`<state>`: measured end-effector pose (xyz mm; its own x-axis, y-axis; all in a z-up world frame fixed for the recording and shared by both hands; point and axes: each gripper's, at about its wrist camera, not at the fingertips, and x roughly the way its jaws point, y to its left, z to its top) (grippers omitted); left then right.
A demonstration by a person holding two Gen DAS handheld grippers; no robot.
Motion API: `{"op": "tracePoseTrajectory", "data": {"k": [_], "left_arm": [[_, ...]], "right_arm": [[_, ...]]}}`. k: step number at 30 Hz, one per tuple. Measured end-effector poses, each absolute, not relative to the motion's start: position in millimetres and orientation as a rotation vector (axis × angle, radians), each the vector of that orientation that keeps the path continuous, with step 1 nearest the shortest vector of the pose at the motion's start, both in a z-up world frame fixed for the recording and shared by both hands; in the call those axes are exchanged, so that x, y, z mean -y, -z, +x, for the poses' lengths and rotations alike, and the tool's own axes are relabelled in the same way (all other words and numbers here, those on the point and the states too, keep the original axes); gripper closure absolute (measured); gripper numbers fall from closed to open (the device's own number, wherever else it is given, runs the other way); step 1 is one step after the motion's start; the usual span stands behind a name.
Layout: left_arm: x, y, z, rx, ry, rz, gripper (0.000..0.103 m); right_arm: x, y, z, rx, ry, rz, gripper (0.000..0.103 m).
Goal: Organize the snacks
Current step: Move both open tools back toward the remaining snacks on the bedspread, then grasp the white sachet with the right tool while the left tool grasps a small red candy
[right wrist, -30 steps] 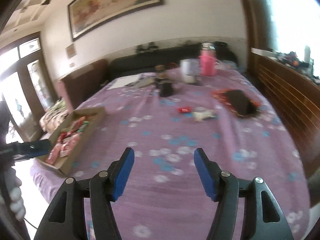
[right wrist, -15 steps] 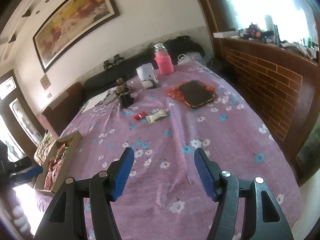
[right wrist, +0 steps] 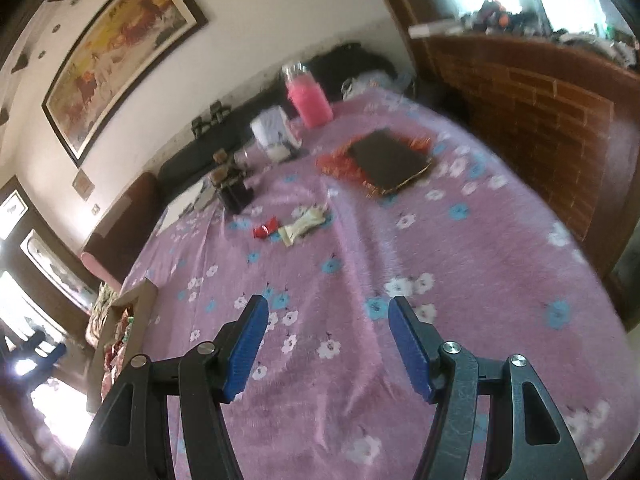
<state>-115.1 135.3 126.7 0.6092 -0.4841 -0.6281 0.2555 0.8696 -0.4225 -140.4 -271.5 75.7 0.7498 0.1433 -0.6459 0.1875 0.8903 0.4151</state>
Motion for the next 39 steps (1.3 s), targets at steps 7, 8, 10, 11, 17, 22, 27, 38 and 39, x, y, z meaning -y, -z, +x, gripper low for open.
{"op": "tracePoseTrajectory", "data": {"k": [7, 8, 10, 11, 17, 22, 27, 38, 39], "left_arm": [[-131, -106, -102, -0.869, 0.445, -0.321, 0.021], [-130, -105, -102, -0.872, 0.444, -0.317, 0.021], [-130, -103, -103, -0.879, 0.433, -0.301, 0.021], [-130, -102, -104, -0.886, 0.427, -0.293, 0.021], [-141, -100, -107, -0.894, 0.385, -0.279, 0.021], [-151, -97, -107, -0.892, 0.365, -0.300, 0.021], [-149, -88, -102, -0.911, 0.387, -0.308, 0.021], [-128, -73, -100, -0.954, 0.482, -0.300, 0.021], [-127, -73, -101, -0.956, 0.480, -0.296, 0.021]], "right_arm": [[250, -68, -52, -0.799, -0.010, 0.405, 0.038], [244, -66, -34, -0.812, -0.027, 0.403, 0.038], [229, -61, 4, -0.850, -0.065, 0.390, 0.042], [223, -59, 19, -0.865, -0.071, 0.382, 0.056], [181, -34, 106, -0.977, -0.012, 0.265, 0.075], [151, -21, 122, -1.036, -0.005, 0.153, 0.090], [117, -21, 77, -1.153, -0.304, 0.168, 0.091], [244, -48, 30, -1.004, -0.034, 0.495, 0.056], [247, -42, 33, -1.005, -0.024, 0.515, 0.056]]}}
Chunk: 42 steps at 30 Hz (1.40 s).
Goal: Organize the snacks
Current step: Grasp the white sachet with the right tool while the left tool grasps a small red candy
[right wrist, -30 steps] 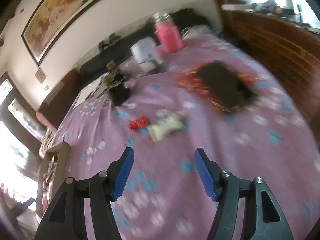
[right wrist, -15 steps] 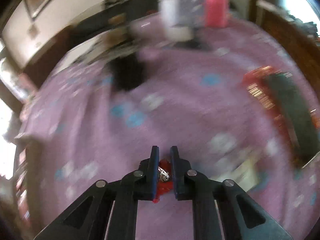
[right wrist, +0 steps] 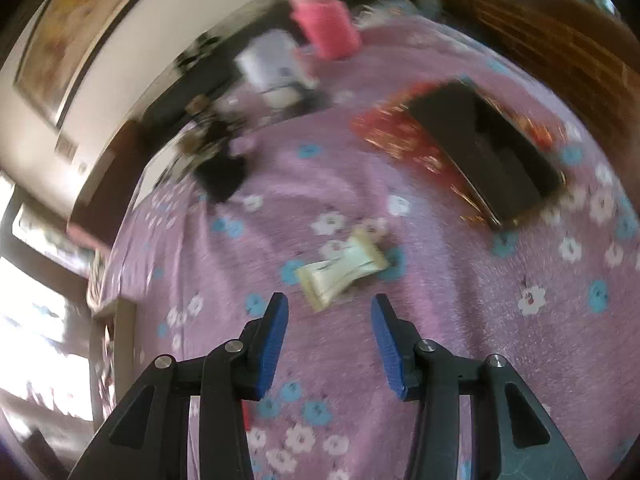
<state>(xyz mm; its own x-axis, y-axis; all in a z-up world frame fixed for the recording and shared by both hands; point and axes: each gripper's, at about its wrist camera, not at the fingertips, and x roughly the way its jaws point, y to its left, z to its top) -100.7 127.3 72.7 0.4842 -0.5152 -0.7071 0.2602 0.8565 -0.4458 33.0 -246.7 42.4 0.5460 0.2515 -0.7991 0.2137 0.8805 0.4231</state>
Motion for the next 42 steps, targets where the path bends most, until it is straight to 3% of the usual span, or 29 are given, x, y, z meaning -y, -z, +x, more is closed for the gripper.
{"op": "tracePoseTrajectory", "data": {"k": [6, 10, 11, 12, 16, 24, 34, 36, 40, 42], "left_arm": [[-129, -79, -107, -0.938, 0.448, -0.262, 0.021], [-123, -82, -109, -0.927, 0.434, -0.228, 0.021], [-120, -82, -109, -0.928, 0.434, -0.218, 0.021], [-117, -82, -109, -0.928, 0.436, -0.206, 0.021], [-96, -80, -107, -0.915, 0.438, -0.118, 0.021], [-36, -66, -77, -0.924, 0.475, 0.038, 0.027], [33, -31, -31, -0.924, 0.544, 0.316, 0.028], [41, -23, -22, -0.955, 0.581, 0.326, 0.054], [51, -14, -16, -0.965, 0.632, 0.355, 0.059], [56, -14, -18, -0.962, 0.631, 0.367, 0.067]], "right_arm": [[246, -20, 61, -1.012, 0.062, 0.574, 0.056], [227, -20, 79, -0.993, 0.102, 0.449, 0.056], [222, -20, 79, -0.990, 0.111, 0.407, 0.061], [217, -19, 79, -0.987, 0.124, 0.372, 0.074], [211, -17, 57, -0.991, 0.083, 0.336, 0.082], [216, -9, -5, -0.875, -0.045, 0.402, 0.081], [226, -8, -4, -0.880, -0.081, 0.473, 0.081], [228, -8, -4, -0.882, -0.089, 0.493, 0.081], [230, -7, -4, -0.886, -0.095, 0.510, 0.081], [230, -7, -4, -0.886, -0.094, 0.510, 0.081]]}}
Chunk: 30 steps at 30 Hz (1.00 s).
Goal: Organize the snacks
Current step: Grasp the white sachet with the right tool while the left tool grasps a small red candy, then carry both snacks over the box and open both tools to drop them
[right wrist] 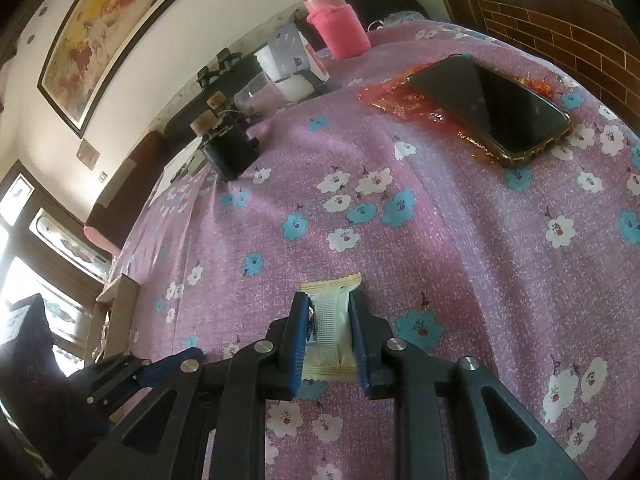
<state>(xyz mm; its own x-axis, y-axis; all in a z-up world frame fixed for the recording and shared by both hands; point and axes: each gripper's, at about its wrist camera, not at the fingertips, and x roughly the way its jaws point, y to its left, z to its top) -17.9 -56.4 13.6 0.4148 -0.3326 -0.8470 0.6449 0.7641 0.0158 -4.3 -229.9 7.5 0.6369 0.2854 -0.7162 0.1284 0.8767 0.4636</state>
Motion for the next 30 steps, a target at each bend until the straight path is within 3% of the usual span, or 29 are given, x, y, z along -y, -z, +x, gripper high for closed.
{"op": "tracePoseTrajectory", "data": {"k": [1, 3, 4, 13, 30], "left_arm": [[58, -14, -20, -0.965, 0.630, 0.367, 0.067], [61, -15, -23, -0.957, 0.630, 0.370, 0.080], [60, -16, -25, -0.958, 0.625, 0.362, 0.081], [23, -41, -42, -0.911, 0.577, 0.203, 0.081], [-172, -99, -79, -0.777, 0.211, -0.160, 0.080]], "right_arm": [[230, -8, -4, -0.886, -0.093, 0.511, 0.081], [229, -8, -4, -0.885, -0.092, 0.505, 0.081], [228, -8, -4, -0.883, -0.088, 0.499, 0.081], [229, -15, -10, -0.834, -0.074, 0.483, 0.082], [220, -21, -13, -0.811, -0.100, 0.462, 0.082]]}}
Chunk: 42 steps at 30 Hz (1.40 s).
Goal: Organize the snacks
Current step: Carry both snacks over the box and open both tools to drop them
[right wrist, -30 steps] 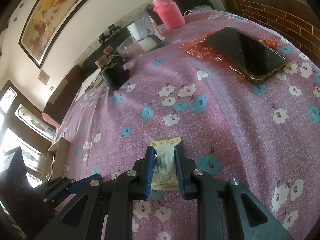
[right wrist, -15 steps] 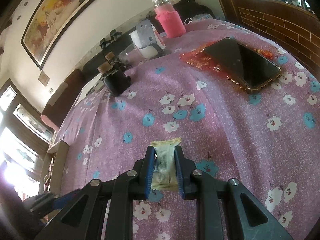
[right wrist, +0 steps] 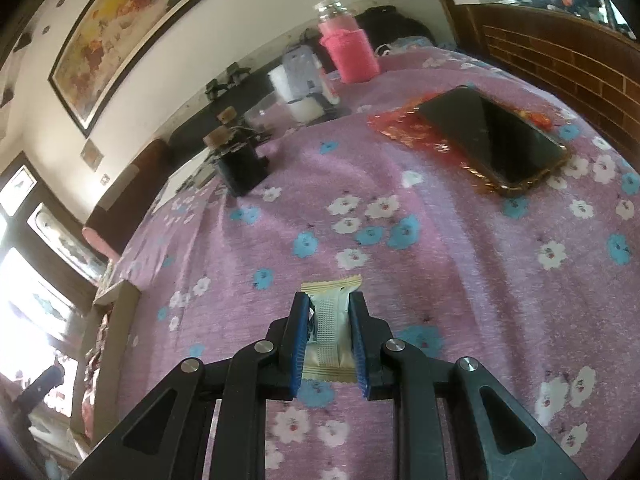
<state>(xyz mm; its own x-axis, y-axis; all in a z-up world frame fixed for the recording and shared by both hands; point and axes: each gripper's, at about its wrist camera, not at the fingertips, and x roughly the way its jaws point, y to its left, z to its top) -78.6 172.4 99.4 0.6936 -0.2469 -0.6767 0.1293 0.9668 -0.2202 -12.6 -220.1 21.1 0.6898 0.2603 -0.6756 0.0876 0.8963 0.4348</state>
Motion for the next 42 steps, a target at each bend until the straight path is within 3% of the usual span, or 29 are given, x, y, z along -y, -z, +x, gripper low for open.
{"op": "tracePoseTrajectory", "data": {"k": [13, 20, 30, 35, 39, 42], "left_arm": [[-298, -70, -102, -0.790, -0.030, -0.358, 0.080], [-318, -51, -100, -0.819, -0.043, -0.376, 0.080], [-323, -34, -92, -0.873, -0.056, -0.351, 0.078], [-326, -35, -94, -0.882, -0.064, -0.371, 0.072], [-322, -41, -99, -0.873, -0.076, -0.357, 0.053], [-314, -51, -104, -0.851, -0.092, -0.327, 0.049]], "right_arm": [[64, -97, -48, -0.836, -0.497, 0.289, 0.082], [-54, -84, -67, -0.923, -0.706, 0.167, 0.083], [-146, -47, -78, -0.984, -0.748, -0.059, 0.083], [-159, -30, -80, -1.002, -0.727, -0.117, 0.082], [-164, -26, -84, -0.977, -0.714, -0.166, 0.079], [-165, -31, -90, -0.960, -0.731, -0.179, 0.074]]}}
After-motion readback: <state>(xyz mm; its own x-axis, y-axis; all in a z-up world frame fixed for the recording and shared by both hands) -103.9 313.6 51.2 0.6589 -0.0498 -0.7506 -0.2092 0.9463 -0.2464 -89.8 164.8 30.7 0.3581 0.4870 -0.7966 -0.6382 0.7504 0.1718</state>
